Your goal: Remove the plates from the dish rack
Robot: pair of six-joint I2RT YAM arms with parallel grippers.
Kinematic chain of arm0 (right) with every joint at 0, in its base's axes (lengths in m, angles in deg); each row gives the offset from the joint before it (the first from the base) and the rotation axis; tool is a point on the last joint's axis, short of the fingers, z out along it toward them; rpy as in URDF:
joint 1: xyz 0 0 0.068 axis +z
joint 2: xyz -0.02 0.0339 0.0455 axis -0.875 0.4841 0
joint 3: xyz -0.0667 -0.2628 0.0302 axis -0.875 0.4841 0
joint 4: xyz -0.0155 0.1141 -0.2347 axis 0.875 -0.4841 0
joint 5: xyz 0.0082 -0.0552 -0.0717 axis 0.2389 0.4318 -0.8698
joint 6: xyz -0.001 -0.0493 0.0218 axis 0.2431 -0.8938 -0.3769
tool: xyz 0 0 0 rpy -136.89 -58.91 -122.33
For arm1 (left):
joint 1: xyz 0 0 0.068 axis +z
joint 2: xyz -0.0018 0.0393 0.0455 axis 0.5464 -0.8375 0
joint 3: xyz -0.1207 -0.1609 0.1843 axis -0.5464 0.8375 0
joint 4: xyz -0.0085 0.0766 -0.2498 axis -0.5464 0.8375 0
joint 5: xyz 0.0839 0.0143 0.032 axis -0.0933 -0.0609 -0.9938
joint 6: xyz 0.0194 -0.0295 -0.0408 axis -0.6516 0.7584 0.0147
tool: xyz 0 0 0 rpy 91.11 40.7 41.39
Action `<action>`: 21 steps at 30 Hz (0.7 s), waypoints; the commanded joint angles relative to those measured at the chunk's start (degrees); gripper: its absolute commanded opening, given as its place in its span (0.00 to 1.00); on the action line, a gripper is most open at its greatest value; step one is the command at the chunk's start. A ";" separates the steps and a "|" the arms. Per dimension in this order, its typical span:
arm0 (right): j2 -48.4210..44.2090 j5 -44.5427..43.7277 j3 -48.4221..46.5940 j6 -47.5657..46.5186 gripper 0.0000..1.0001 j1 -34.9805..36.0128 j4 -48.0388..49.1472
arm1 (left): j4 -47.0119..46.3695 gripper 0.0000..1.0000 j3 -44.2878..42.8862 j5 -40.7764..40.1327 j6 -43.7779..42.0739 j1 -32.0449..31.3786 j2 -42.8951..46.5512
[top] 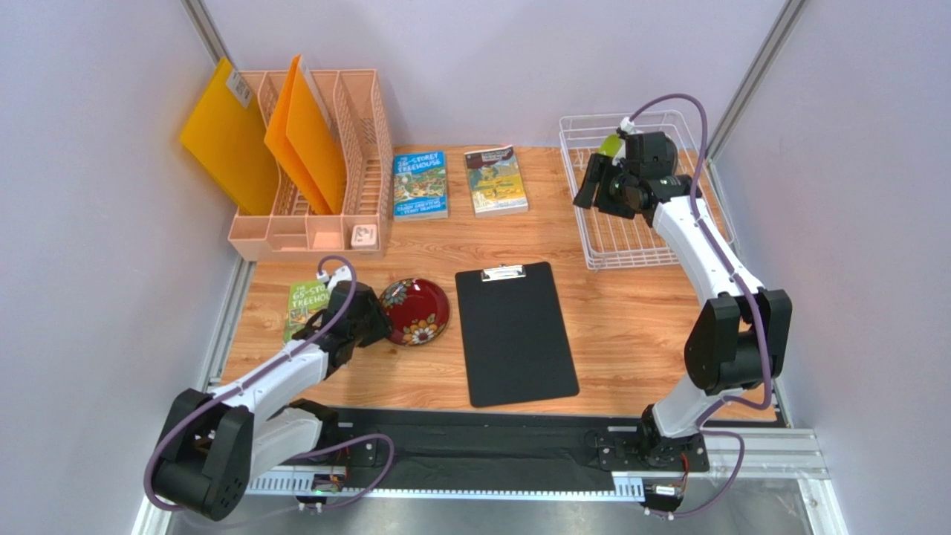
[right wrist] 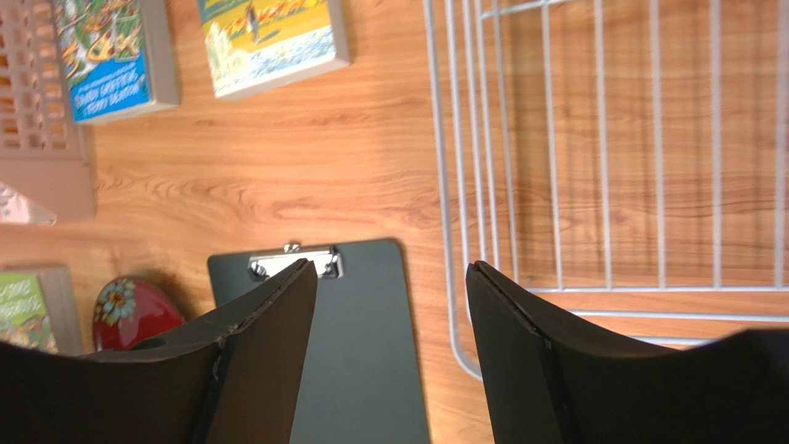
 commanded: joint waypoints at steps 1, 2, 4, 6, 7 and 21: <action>2.81 -10.92 -6.95 -3.23 0.68 -0.76 -0.84 | 4.79 0.49 -2.13 -0.12 -0.63 -0.20 -0.16; 4.55 -15.04 -9.57 -3.49 0.70 -1.19 -0.75 | 5.16 0.50 -2.66 0.75 -1.15 -0.20 0.54; 6.93 -17.18 -13.18 -4.55 0.70 -1.90 -0.84 | 5.68 0.57 -3.71 1.55 -2.38 -0.20 3.52; 11.41 -19.91 -19.48 -5.51 0.70 -2.69 -1.62 | 6.39 0.64 -5.46 1.73 -4.67 -0.20 7.20; 13.08 -20.44 -21.79 -6.13 0.70 -2.87 -2.06 | 6.57 0.71 -6.17 1.99 -5.81 -0.20 8.36; 37.53 -27.04 -49.23 -17.29 0.63 -4.36 -5.32 | -0.20 0.99 -17.25 17.19 -16.98 -0.20 8.29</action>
